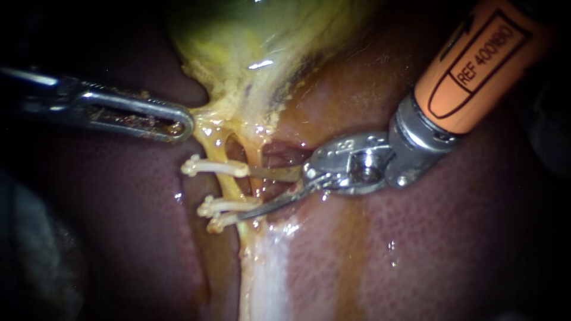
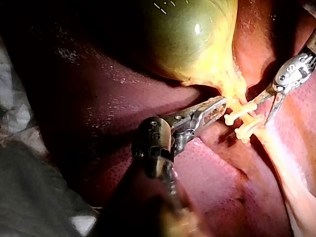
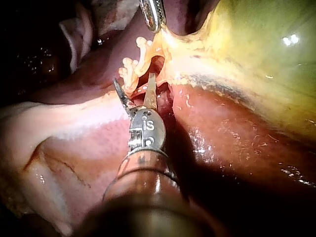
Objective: Go to the cutting position left tube
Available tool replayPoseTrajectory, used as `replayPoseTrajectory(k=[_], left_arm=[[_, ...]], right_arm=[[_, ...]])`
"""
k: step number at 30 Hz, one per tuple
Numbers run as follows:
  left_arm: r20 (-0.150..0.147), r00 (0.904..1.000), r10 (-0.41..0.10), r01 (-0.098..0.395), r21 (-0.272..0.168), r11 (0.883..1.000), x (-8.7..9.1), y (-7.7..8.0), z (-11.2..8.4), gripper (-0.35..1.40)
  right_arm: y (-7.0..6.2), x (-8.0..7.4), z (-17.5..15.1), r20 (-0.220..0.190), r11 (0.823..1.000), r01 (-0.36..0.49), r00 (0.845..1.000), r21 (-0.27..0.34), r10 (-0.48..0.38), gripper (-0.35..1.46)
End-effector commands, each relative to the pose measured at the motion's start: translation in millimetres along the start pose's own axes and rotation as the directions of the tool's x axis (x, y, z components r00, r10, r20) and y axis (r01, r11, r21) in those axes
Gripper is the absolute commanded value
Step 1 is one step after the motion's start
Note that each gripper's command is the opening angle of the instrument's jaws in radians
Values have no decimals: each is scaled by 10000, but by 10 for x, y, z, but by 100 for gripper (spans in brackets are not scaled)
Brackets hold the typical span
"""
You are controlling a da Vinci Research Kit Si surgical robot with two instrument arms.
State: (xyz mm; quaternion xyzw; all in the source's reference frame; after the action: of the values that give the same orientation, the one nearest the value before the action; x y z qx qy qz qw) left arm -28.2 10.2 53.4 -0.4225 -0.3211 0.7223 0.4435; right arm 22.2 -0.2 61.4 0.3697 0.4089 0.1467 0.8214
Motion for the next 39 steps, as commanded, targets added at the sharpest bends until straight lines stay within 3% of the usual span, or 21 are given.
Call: replayPoseTrajectory(k=[1, 9, 17, 21, 28, 34, 39], left_arm=[[-3, 10000, 0, 0, 3, 10000, 0, 0, 0, -35], [4, 10000, 3, -3, -8, 10000, -1, 0, 2, -35], [-1, 10000, 2, -2, 0, 10000, -1, 0, 4, -35], [-3, 10000, 2, -2, 3, 10000, -1, 1, 4, -35], [13, 10000, 4, -4, -22, 10000, -1, 0, 4, -35], [11, 10000, 5, -5, -19, 10000, -1, 0, 5, -35], [12, 10000, 6, -6, -21, 10000, -1, 0, 4, -35]], right_arm=[[-1, 3, 3, -11, 10000, -6, 10000, -11, 6, 132], [3, 15, 30, -192, 10000, -15, 9998, 80, 17, 132], [2, 13, 66, -352, 9999, 21, 9994, 158, -16, 132], [1, 15, 78, -909, 9988, -253, 9954, 426, 291, 135], [0, 30, 82, -1968, 9936, -684, 9767, 902, 851, 135], [-2, 40, 78, -2328, 9908, -809, 9669, 1083, 1044, 137], [-13, 48, 73, -2521, 9888, -797, 9615, 1261, 1097, 140]])
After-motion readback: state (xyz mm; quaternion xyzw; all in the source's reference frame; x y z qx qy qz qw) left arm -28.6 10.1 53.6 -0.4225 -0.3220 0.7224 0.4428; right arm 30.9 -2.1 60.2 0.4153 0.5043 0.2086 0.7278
